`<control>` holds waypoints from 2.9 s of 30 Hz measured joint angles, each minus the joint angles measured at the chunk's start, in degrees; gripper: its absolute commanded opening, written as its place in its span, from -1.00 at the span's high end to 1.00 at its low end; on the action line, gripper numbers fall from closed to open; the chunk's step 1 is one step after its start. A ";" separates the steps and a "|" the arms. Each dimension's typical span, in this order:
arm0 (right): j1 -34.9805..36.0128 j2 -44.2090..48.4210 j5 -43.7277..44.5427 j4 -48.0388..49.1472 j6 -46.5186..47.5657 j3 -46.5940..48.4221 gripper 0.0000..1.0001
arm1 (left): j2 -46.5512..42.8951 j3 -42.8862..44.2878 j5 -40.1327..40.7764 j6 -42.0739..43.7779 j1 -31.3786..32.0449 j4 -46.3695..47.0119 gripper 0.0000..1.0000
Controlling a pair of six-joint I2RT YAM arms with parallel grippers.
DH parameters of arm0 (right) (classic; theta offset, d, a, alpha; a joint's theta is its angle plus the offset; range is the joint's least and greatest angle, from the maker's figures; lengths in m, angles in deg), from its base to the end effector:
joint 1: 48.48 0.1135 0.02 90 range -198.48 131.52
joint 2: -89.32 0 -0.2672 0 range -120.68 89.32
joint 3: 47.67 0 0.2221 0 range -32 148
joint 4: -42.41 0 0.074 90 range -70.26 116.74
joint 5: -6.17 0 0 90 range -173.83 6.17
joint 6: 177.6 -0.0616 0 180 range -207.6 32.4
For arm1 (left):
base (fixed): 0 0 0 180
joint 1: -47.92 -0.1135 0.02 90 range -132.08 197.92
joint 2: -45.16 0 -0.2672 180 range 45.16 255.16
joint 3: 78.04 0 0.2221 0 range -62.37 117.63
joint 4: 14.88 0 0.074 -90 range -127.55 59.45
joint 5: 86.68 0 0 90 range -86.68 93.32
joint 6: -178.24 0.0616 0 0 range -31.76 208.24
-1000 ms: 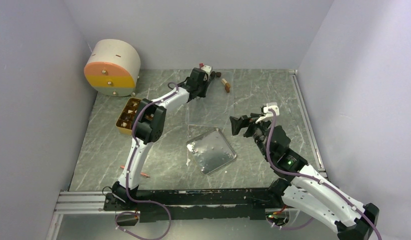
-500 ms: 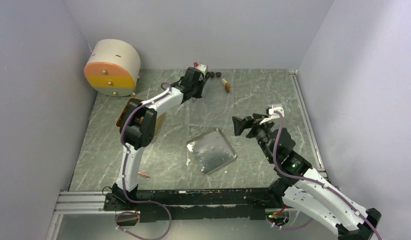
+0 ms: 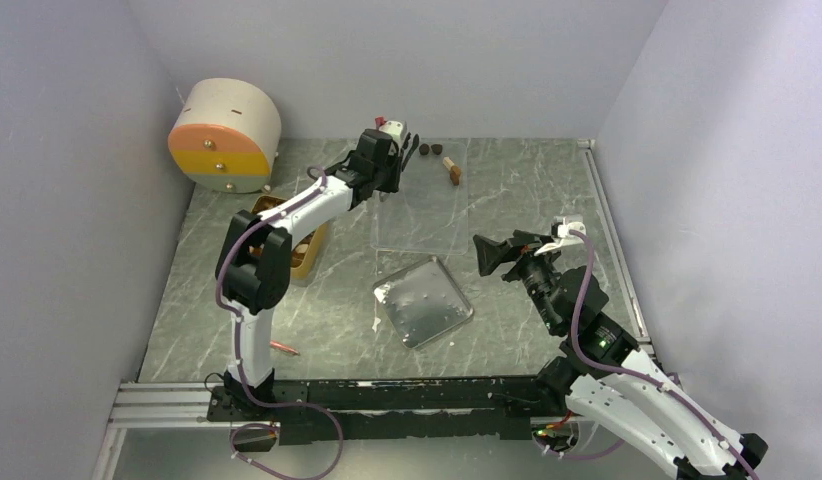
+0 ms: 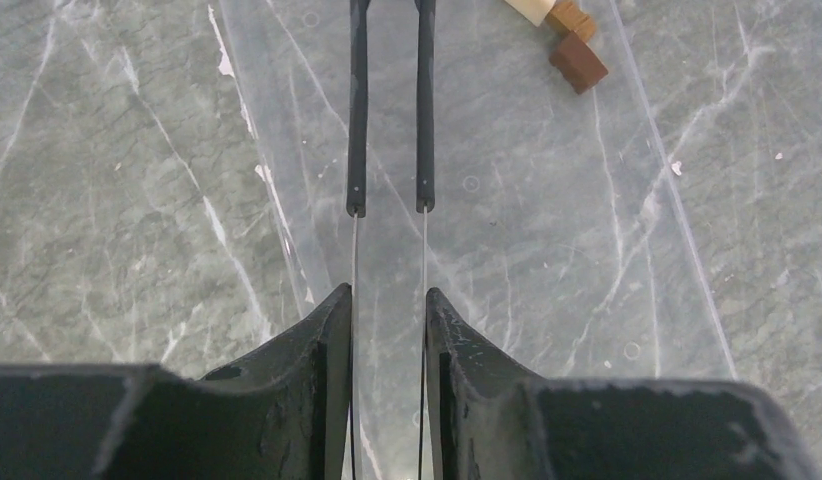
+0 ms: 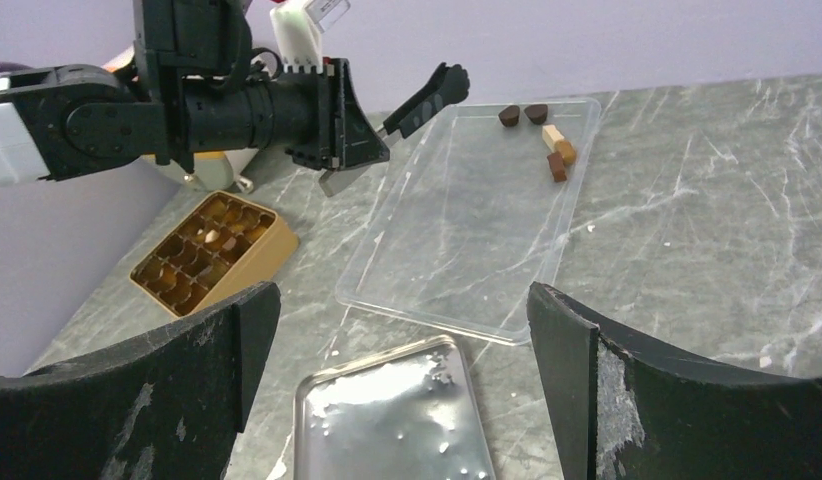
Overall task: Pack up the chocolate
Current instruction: Pick up the fake chocolate from the plate, then place the fake chocolate in the packing box.
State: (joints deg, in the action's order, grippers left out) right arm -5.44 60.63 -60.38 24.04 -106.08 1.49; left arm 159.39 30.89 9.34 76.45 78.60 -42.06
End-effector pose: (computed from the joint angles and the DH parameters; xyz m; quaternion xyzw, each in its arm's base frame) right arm 0.1074 0.0668 0.3242 -0.0016 0.6951 0.2393 0.6779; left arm 0.4031 -0.2317 0.2640 0.1187 0.8677 -0.1311 0.4645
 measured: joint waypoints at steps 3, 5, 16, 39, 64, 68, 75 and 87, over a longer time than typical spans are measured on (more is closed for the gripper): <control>0.00 0.28 0.02 -0.98 -0.15 0.00 -1.00 | 2.45 1.57 -0.22 0.37 0.00 0.11 0.31; 0.00 0.26 0.02 -1.31 -0.15 0.00 -1.00 | 5.01 3.19 -0.22 0.61 0.00 0.00 0.30; 0.00 -1.25 0.09 -1.60 0.04 0.00 -1.00 | 17.73 14.27 -0.22 2.36 0.00 -1.46 0.20; 0.00 -5.49 0.07 -0.13 0.50 0.00 -1.00 | 25.38 23.50 -0.59 3.63 0.00 -1.86 0.41; 0.00 -2.62 -0.66 0.98 0.26 0.00 -1.00 | 13.27 12.90 0.44 3.10 0.00 -2.86 0.51; 0.00 -2.34 -1.20 0.98 0.24 0.07 -1.00 | 10.14 11.04 1.38 1.99 0.00 -4.07 0.51; 0.00 -2.34 -1.84 0.98 -0.13 0.07 -1.00 | 5.03 7.54 2.34 -0.22 0.00 -10.23 0.53; 0.00 -2.27 -2.95 1.44 -0.09 0.04 -1.00 | -11.54 -4.17 4.87 -2.97 -0.04 -19.65 0.51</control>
State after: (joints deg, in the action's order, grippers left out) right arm -5.44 58.36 -63.34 25.48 -106.17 1.54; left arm 147.85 26.71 14.22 73.48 78.56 -61.70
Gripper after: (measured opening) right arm 0.997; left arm 0.298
